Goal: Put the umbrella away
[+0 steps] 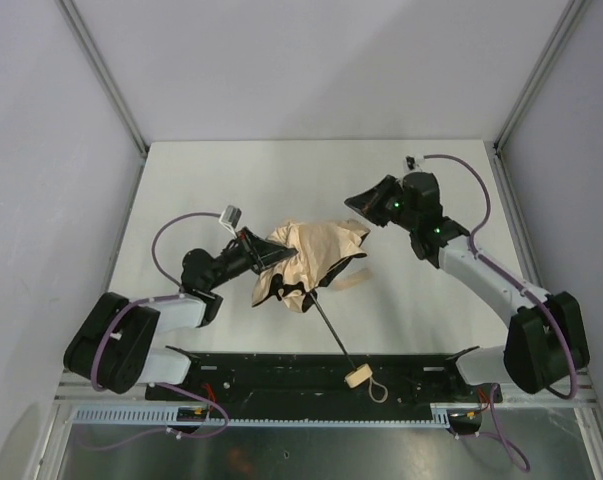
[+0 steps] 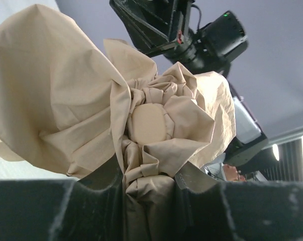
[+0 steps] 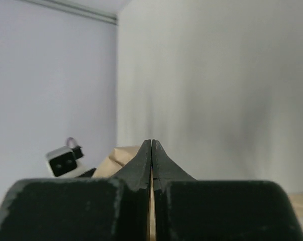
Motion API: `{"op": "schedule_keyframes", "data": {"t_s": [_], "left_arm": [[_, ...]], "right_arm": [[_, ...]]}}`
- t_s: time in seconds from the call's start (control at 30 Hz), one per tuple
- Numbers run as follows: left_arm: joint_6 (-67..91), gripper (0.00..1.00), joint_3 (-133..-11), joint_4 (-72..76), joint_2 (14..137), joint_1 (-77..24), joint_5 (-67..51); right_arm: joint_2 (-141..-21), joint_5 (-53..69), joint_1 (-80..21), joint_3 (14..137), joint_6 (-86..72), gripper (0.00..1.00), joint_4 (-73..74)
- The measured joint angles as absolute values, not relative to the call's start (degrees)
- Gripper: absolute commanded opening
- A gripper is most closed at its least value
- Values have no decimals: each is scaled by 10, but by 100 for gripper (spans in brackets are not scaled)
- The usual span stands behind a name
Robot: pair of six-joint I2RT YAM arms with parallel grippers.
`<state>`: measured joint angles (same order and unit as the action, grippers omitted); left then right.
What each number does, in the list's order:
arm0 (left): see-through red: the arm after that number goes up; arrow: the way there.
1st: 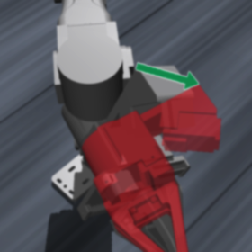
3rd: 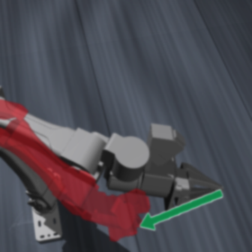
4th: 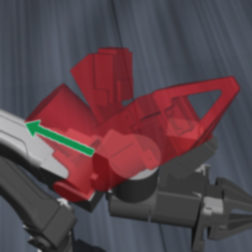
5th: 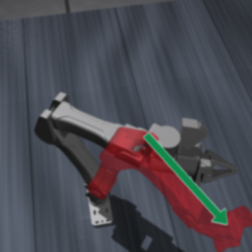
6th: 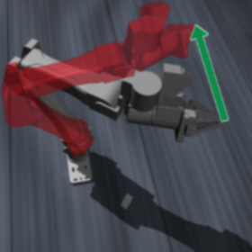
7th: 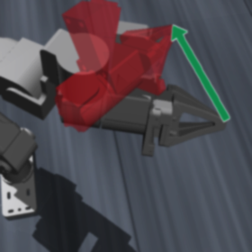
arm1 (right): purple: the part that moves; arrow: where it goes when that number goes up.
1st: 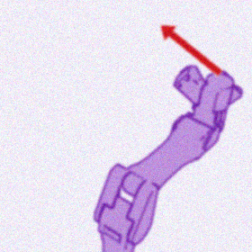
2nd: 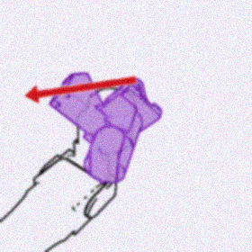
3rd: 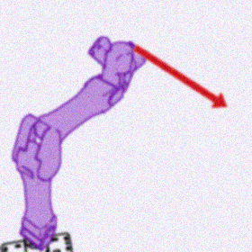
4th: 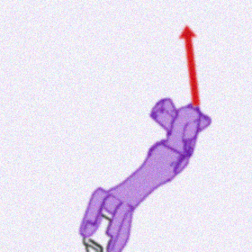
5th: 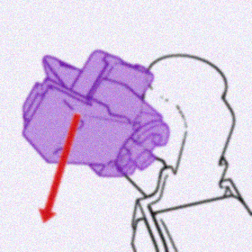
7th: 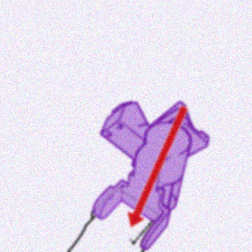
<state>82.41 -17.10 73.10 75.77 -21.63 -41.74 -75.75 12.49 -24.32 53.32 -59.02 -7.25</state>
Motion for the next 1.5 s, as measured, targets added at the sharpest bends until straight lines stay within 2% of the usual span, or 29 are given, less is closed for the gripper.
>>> {"op": "schedule_keyframes", "data": {"t_s": [0.1,0.13,0.17,0.27,0.3,0.4,0.57,0.67,0.87,1.03,1.13,1.37,1.5], "left_arm": [[812,0,-162,733,782,-222,-395],[810,0,-162,732,795,-223,-390],[810,0,-162,731,806,-224,-386],[810,0,-162,722,826,-229,-376],[811,0,-162,721,826,-230,-374],[826,0,-168,721,824,-233,-369],[872,0,-203,719,804,-234,-344],[913,0,-227,719,790,-236,-328],[979,0,-250,721,783,-238,-289],[1009,0,-259,723,778,-238,-270],[1018,0,-260,722,778,-239,-272],[1020,0,-260,720,775,-239,-272],[1020,0,-260,722,772,-239,-271]], "right_arm": [[-785,114,-253,576,-533,1,15],[-787,109,-255,581,-516,5,43],[-786,105,-256,581,-502,14,70],[-776,107,-242,575,-471,51,130],[-770,111,-233,569,-470,60,140],[-731,141,-204,514,-478,77,142],[-658,188,-214,337,-604,97,32],[-642,167,-254,265,-714,99,-24],[-626,49,-377,247,-911,99,-107],[-627,-7,-399,225,-1025,100,-150],[-621,-10,-365,211,-1036,99,-158],[-509,42,-163,225,-902,99,-114],[-477,55,-168,237,-882,99,-92]]}}
